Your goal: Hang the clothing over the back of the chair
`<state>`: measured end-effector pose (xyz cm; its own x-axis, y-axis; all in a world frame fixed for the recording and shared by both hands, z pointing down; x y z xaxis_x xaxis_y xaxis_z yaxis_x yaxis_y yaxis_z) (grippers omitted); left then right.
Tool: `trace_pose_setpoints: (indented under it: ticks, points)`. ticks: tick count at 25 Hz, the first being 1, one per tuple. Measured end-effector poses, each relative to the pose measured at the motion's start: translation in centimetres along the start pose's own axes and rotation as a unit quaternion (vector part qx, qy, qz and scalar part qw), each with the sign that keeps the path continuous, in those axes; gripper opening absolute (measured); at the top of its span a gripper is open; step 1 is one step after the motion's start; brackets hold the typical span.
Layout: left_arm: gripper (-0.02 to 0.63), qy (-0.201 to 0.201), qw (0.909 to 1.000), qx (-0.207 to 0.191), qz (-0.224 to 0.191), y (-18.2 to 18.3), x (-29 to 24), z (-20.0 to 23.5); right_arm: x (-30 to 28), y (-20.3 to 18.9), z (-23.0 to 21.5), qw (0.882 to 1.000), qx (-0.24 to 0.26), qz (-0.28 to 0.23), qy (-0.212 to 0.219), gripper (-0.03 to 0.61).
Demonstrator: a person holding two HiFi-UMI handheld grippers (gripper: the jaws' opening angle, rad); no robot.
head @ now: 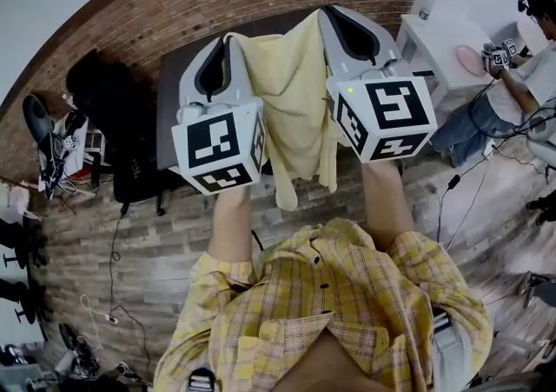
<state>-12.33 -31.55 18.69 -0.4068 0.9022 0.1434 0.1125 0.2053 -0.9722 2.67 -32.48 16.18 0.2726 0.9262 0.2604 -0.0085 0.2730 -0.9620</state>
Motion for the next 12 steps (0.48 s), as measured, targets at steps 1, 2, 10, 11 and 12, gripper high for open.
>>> trace_pose_setpoints:
  ticks: [1,2,10,11,12]
  points:
    - [0.011,0.001,1.0000,-0.003,0.002,0.2,-0.4,0.2,-0.4,0.2,-0.1,1.000,0.002,0.000,0.002,0.012]
    - [0.011,0.002,1.0000,-0.006,0.002,0.4,-0.9,0.3,-0.7,0.3,-0.4,1.000,0.003,0.000,0.003,0.012]
    - [0.011,0.006,0.9996,-0.008,0.026,-0.7,-4.5,1.6,-4.8,-1.1,-1.2,1.000,0.004,0.019,0.013,0.014]
    - [0.011,0.006,0.9996,-0.006,0.028,-0.9,-5.0,1.9,-5.3,-1.4,-1.4,1.000,0.003,0.022,0.012,0.012]
    - [0.011,0.005,0.9995,-0.004,0.030,-1.1,-5.4,2.1,-5.7,-1.7,-1.5,1.000,0.001,0.024,0.011,0.013]
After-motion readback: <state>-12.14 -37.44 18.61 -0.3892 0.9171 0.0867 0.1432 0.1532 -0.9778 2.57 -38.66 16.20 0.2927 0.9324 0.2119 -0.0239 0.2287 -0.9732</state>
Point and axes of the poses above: the fingertips, and each gripper's own axes: x backward along the fingers, z to its left, y out of its top, the point moved 3 cm from there along x, backward along the fingers, and after that the axes turned 10 degrees about -y, right-handed, at the moved point
